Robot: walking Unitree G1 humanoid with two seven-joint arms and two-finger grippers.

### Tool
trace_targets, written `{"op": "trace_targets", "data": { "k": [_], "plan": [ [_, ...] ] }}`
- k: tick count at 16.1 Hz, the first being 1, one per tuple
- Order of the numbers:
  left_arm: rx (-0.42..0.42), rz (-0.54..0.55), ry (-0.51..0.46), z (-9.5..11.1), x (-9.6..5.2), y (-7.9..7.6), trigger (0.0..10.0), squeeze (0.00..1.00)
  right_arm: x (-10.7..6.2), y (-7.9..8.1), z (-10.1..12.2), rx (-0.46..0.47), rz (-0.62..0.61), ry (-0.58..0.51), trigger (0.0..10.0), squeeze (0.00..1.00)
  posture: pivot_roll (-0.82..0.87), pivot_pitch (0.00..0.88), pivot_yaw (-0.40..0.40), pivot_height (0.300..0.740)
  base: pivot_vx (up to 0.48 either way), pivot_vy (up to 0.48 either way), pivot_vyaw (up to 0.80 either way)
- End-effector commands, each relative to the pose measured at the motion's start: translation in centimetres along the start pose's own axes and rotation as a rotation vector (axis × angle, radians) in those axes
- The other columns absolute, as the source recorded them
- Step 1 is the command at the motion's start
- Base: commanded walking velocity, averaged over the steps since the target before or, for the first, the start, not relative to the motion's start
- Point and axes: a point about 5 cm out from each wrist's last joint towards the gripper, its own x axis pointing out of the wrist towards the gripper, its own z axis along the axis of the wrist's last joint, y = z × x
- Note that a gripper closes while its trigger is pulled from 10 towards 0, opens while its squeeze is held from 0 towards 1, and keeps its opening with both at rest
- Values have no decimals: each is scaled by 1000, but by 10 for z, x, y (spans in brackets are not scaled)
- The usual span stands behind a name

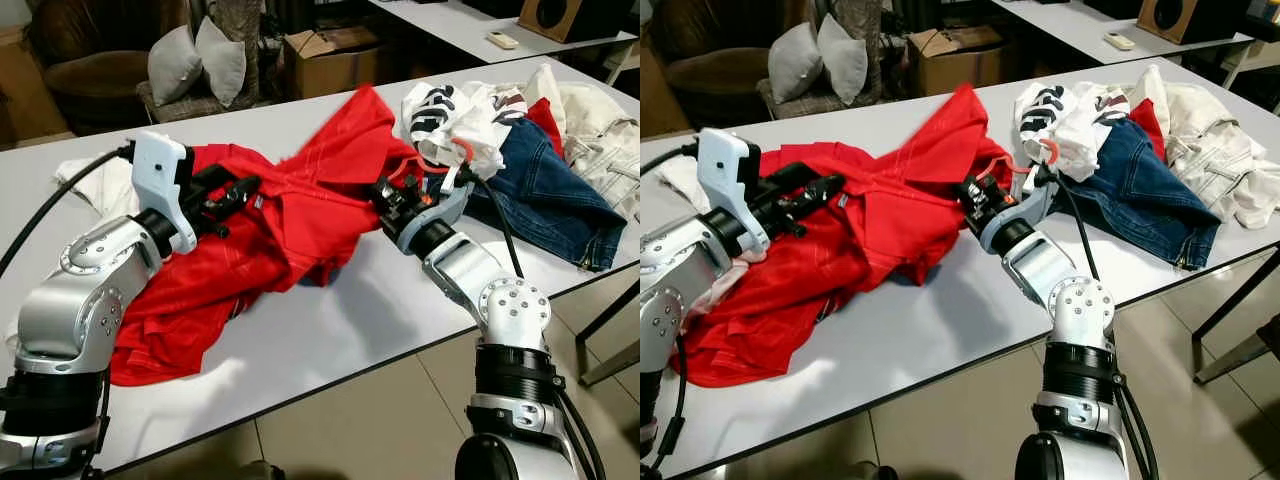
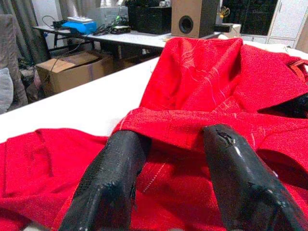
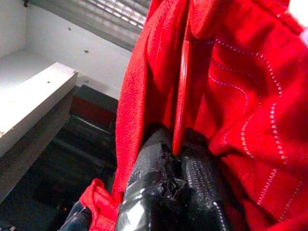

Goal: Hang hanger

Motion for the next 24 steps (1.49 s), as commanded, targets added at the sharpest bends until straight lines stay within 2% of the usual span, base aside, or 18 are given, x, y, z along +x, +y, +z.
{"op": "trace_targets", "data": {
  "k": [1, 2, 3, 4, 5, 6, 8, 11, 12, 13, 14, 15, 16, 17, 18, 19, 21, 24],
  "plan": [
    [0, 77, -22, 5, -6, 13, 10000, 0, -7, 0, 11, -29, -13, -42, 10000, 0, -124, 0, 55, 740, 0, 0, 0],
    [-6, 60, -23, 5, -7, 11, 10000, 0, -8, 0, 11, -34, -17, -34, 10000, 0, -124, 0, 55, 740, 0, 0, 0],
    [5, -77, 20, 4, -10, -2, 10000, 220, -9, 2, 8, -64, -7, -11, 10000, 0, -122, 0, 53, 740, 0, 0, 0],
    [4, -218, 80, 0, -15, -15, 10000, 1000, -10, 3, 6, -51, 8, 0, 10000, 0, -122, 0, 53, 740, 0, 0, 0],
    [1, -272, 109, -2, -18, -21, 10000, 1000, -10, 3, 5, -56, 10, 8, 10000, 0, -119, 0, 52, 740, 0, 0, 0],
    [-44, -358, 156, -6, -24, -28, 10000, 1000, -10, 3, 3, -51, 11, 21, 10000, 0, -118, 0, 52, 740, 0, 0, 0],
    [-57, -406, 211, -14, -33, -30, 10000, 1000, -10, 3, 4, -45, 13, 16, 10000, 0, -119, 0, 54, 740, 0, 0, 0],
    [-82, -291, 304, -28, -46, -13, 10000, 1000, -13, 5, 8, -48, 24, -14, 10000, 0, -121, 0, 56, 740, 0, 0, 0],
    [-95, -250, 298, -30, -47, -8, 10000, 1000, -14, 5, 10, -45, 22, -30, 10000, 0, -121, 0, 61, 740, 0, 0, 0],
    [-137, -179, 275, -34, -52, -1, 10000, 1000, -15, 5, 15, -89, -6, -61, 10000, 0, -125, 0, 67, 740, 0, 0, 0],
    [-154, -164, 272, -37, -55, 0, 10000, 1000, -15, 5, 15, -86, -15, -61, 10000, 0, -127, 0, 72, 740, 0, 0, 0],
    [-173, -65, 216, -41, -62, 5, 10000, 0, -18, 8, 15, -127, -19, -43, 10000, 0, -131, 0, 79, 740, 0, 0, 0],
    [-168, -6, 188, -41, -63, 8, 10000, 0, -19, 9, 15, -136, -16, -37, 10000, 0, -131, 0, 79, 740, 0, 0, 0],
    [-159, 145, 135, -38, -65, 16, 10000, 0, -22, 12, 12, -176, -15, -12, 10000, 0, -127, 0, 78, 740, 0, 0, 0],
    [-132, 223, 49, -30, -69, 16, 10000, 0, -26, 16, 11, -224, -15, 6, 10000, 0, -125, 0, 76, 740, 0, 0, 0],
    [-138, 244, 43, -29, -70, 15, 10000, 0, -28, 19, 11, -241, -5, 6, 10000, 0, -123, 0, 74, 740, 0, 0, 0],
    [-104, 216, 98, -33, -74, -8, 10000, 0, -38, 38, 12, -307, 83, 25, 10000, 0, -119, 0, 66, 740, 0, -296, 0],
    [-119, 205, 101, -41, -76, -34, 10000, 0, -49, 46, 15, -373, 104, 51, 10000, 0, -113, 0, 51, 740, 0, -477, 800]
  ]
}}
